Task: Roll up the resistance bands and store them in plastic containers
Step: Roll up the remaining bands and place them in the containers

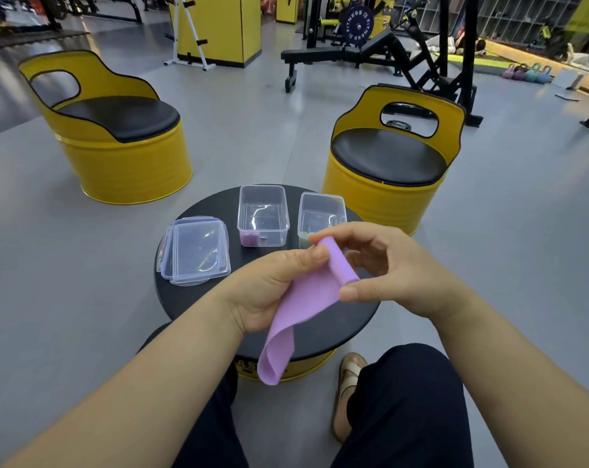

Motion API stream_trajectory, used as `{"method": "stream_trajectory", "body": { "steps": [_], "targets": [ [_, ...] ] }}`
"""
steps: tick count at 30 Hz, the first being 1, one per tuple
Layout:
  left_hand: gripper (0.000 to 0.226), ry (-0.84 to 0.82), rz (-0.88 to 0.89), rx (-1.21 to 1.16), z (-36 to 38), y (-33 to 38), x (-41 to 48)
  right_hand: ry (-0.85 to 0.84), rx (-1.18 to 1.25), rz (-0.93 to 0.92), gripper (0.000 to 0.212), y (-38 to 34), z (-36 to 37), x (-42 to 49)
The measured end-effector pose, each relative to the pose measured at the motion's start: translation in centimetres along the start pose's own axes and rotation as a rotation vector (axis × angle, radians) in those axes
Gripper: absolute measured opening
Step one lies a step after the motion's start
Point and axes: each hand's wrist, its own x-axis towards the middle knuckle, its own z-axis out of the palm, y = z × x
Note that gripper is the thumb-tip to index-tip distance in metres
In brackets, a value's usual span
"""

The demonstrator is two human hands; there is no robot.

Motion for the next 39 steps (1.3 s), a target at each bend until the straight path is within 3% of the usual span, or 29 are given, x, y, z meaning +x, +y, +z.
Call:
{"method": "stream_trajectory", "body": {
  "steps": [5,12,17,20,26,30,33,35,39],
  "targets": [
    [0.044,0.044,-0.006,-0.054,0.1,-0.1,0.3,0.05,0.032,-0.018,0.047,0.1,0.1,0.0],
    [0.005,0.186,-0.023,0.019,0.3,0.3,0.1,-0.012,-0.024,0.042,0.055,-0.2,-0.5,0.1],
    [0.046,0.173,-0.036,0.105,-0.6,0.0,0.2,-0.018,-0.106,0.033,0.051,-0.5,-0.8,0.1],
    [0.055,0.127,-0.016,0.113,-0.6,0.1,0.1,-0.013,-0.167,0.019,0.052,-0.5,-0.9,0.2],
    [0.042,0.197,-0.019,0.253,-0.5,0.2,-0.2,-0.016,-0.19,-0.023,0.05,-0.7,-0.9,0.2],
    [0.016,0.277,-0.028,0.229,-0.2,0.1,-0.2,-0.009,-0.184,0.016,0.052,-0.4,-0.9,0.2],
    [0.021,0.339,0.005,0.224,-0.6,0.0,0.0,0.0,-0.083,0.106,0.062,0.1,-0.8,0.2],
    [0.03,0.429,0.056,0.252,-0.7,0.0,0.1,0.093,0.017,0.141,0.058,0.6,-0.2,0.2],
    [0.026,0.611,0.161,0.28,-0.3,-0.2,0.3,0.408,0.105,0.18,0.038,1.7,1.6,0.1]
  ]
}}
